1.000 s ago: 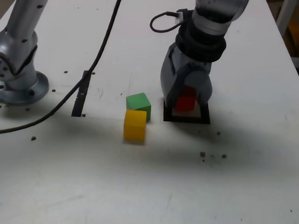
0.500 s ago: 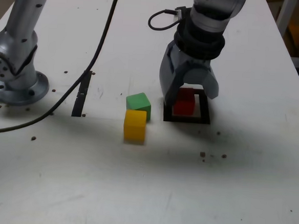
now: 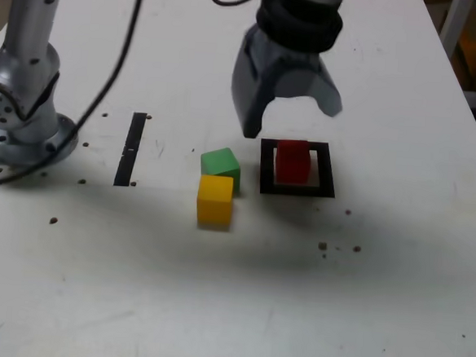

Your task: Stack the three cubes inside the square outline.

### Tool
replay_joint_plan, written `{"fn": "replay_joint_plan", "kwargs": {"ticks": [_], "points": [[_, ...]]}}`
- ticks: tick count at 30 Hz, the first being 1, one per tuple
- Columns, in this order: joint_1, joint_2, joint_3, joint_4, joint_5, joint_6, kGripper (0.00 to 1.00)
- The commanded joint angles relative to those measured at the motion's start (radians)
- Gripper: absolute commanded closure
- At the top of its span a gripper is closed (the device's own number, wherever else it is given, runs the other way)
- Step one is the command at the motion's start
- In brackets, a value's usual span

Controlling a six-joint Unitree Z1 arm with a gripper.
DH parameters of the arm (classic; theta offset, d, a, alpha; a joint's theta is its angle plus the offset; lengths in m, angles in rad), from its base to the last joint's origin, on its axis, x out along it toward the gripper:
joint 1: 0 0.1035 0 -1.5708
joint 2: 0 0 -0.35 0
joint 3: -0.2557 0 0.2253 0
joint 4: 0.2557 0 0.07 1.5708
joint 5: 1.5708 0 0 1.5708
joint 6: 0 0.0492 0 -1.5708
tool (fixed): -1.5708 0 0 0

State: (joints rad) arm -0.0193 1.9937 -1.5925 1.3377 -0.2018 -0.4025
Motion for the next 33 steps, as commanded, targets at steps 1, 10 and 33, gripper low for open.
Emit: {"fn": "replay_joint_plan", "kwargs": {"ticks": [1,10,33], "points": [[-0.034,-0.016,-0.009,0.075,0.002,-0.021,0.00],[-0.200,-0.254,0.217,0.010,-0.002,-0.007,0.00],[-0.334,-0.247,0.356,-0.216,-0.044,0.030,0.00]]}}
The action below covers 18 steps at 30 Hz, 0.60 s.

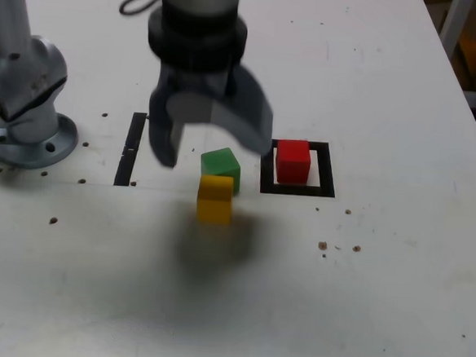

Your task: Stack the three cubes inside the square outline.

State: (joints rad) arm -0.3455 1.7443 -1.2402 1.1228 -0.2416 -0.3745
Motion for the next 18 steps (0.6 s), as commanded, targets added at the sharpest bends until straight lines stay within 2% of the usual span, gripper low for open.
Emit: {"fn": "replay_joint_plan", "kwargs": {"ticks": [1,7,11,15,18], "points": [[-0.013,0.008,0.008,-0.003,-0.009,0.002,0.00],[-0.032,0.090,0.023,-0.027,-0.039,-0.012,0.00],[-0.033,0.130,0.024,-0.077,-0.062,-0.008,0.02],[-0.036,0.156,0.036,-0.129,-0.050,-0.013,0.05],[-0.043,0.174,0.057,-0.166,-0.024,-0.019,0.07]]}}
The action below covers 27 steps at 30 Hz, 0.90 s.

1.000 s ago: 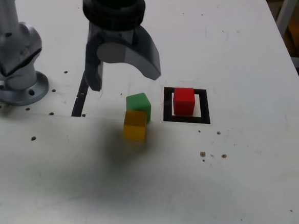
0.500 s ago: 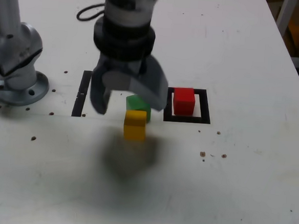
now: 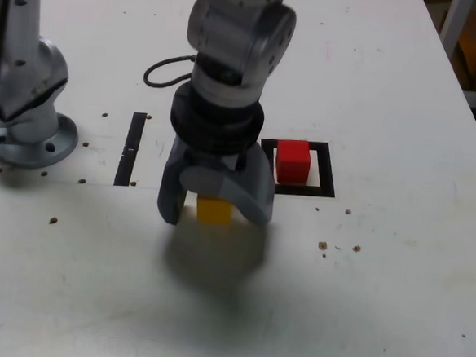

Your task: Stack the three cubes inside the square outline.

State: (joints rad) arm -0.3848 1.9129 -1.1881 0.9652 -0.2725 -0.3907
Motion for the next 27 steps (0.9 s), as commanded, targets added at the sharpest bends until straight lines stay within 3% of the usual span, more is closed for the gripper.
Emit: {"fn": "replay_joint_plan", "kwargs": {"ticks": [1,5,15,19,23,27], "points": [[-0.006,0.008,0.010,-0.017,0.015,-0.004,0.07],[-0.009,0.010,0.026,-0.035,0.037,-0.014,0.07],[-0.008,0.007,0.023,-0.024,0.044,-0.022,0.16],[-0.008,0.010,0.020,-0.021,0.045,-0.041,0.31],[-0.008,0.021,0.015,-0.020,0.076,-0.061,0.56],[-0.008,0.037,0.005,-0.011,0.094,-0.063,0.72]]}}
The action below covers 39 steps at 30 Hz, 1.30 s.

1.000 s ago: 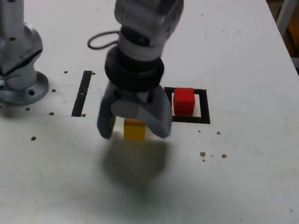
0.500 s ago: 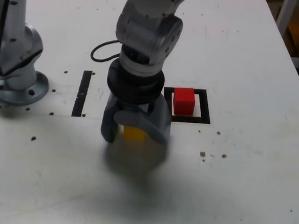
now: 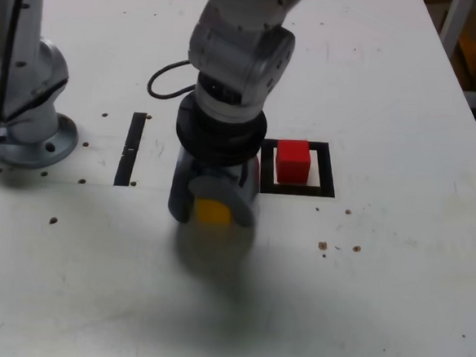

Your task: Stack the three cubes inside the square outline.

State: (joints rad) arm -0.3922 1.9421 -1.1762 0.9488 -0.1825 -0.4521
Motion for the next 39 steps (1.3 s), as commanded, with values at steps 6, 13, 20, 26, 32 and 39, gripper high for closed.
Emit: {"fn": "replay_joint_plan", "kwargs": {"ticks": [6,13,20,26,32,39], "points": [[-0.001,0.017,-0.018,0.036,-0.006,-0.019,0.83],[0.006,-0.012,-0.066,0.131,-0.035,-0.039,0.87],[0.046,-0.079,-0.235,0.393,-0.052,-0.042,0.86],[0.090,-0.132,-0.400,0.538,0.060,-0.035,0.88],[0.165,-0.101,-0.464,0.550,0.098,0.092,0.89],[0.230,-0.001,-0.544,0.549,0.099,0.232,0.89]]}}
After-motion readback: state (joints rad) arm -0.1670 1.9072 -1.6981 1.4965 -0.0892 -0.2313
